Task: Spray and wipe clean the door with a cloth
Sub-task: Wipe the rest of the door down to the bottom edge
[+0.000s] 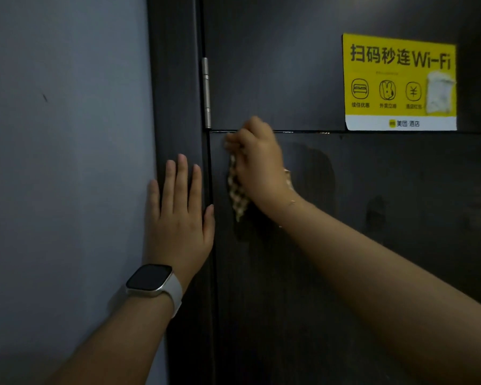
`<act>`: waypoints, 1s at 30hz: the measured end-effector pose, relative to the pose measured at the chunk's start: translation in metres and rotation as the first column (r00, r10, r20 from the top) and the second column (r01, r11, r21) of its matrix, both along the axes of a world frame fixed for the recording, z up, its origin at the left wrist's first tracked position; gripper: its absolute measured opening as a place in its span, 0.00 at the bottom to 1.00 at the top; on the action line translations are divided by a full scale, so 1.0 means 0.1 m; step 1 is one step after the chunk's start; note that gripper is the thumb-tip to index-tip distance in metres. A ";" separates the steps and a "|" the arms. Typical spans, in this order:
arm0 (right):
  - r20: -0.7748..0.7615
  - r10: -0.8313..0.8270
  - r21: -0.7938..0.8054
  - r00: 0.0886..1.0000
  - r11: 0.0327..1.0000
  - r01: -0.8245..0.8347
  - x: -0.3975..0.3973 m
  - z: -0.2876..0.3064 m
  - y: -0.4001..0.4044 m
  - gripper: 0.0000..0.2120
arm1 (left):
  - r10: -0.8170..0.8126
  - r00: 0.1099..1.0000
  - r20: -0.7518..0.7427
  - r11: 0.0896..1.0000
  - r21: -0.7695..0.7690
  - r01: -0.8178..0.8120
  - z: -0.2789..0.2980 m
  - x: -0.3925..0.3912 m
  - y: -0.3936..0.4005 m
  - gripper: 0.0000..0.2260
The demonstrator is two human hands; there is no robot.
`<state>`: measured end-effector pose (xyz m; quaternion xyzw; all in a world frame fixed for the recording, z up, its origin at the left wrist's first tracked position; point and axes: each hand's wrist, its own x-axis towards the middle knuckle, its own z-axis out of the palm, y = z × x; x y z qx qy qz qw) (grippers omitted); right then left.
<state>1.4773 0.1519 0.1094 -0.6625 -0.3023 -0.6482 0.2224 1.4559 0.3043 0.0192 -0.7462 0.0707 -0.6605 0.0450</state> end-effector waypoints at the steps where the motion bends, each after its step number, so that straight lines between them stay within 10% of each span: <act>1: 0.019 0.005 -0.046 1.000 0.999 -0.004 -0.01 0.03 0.06 0.06 | -0.015 1.000 -0.002 1.000 0.003 0.015 0.00 0.00 0.01 0.29; 8: -0.045 -0.046 0.063 0.998 0.997 0.049 0.02 0.01 -0.38 0.03 | -0.065 0.998 0.009 0.998 -0.012 0.065 -0.02 0.01 0.02 0.27; 15: 0.071 -0.004 -0.175 0.997 0.984 0.016 -0.02 0.11 0.10 0.03 | -0.132 0.991 0.008 0.991 -0.032 0.132 -0.06 0.01 0.03 0.24; 24: -0.083 0.007 -0.571 0.997 0.819 -0.054 -0.03 -1.22 -0.37 0.11 | -0.111 0.994 -0.009 0.991 -0.072 0.110 -0.17 0.01 0.02 0.25; 30: 0.049 0.017 -0.185 0.999 0.983 -0.007 0.03 -0.09 0.00 0.03 | -0.150 0.989 0.002 0.986 -0.076 0.149 -0.17 0.02 0.02 0.24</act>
